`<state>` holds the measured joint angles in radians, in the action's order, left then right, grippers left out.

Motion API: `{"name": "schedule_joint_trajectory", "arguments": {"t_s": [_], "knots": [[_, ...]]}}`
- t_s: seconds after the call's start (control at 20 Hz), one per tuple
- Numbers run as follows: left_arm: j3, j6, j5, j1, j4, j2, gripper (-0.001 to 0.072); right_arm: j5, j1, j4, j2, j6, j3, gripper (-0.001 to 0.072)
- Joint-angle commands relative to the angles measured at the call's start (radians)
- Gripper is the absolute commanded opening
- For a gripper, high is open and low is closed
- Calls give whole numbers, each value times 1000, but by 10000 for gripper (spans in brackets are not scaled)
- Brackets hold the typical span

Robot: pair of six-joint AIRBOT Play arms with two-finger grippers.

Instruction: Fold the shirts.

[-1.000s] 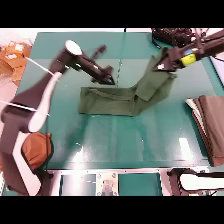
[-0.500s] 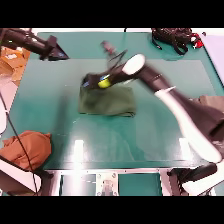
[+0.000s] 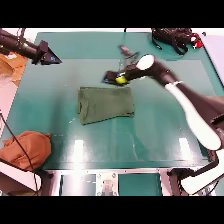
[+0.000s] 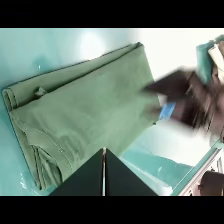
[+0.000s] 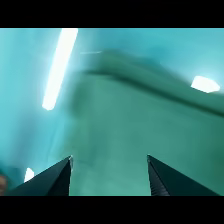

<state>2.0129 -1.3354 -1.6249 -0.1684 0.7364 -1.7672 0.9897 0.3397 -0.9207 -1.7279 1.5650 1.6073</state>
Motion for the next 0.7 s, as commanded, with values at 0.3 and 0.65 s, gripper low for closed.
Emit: {"name": "schedule_joint_trajectory", "arguments": {"t_s": [0.3,0.65], "knots": [[-8,0,30,-2,4,0,23,108,-270,71,8,-117,-344,539],[-8,0,35,-2,4,0,23,-39,-135,377,-66,-254,-349,30]]}}
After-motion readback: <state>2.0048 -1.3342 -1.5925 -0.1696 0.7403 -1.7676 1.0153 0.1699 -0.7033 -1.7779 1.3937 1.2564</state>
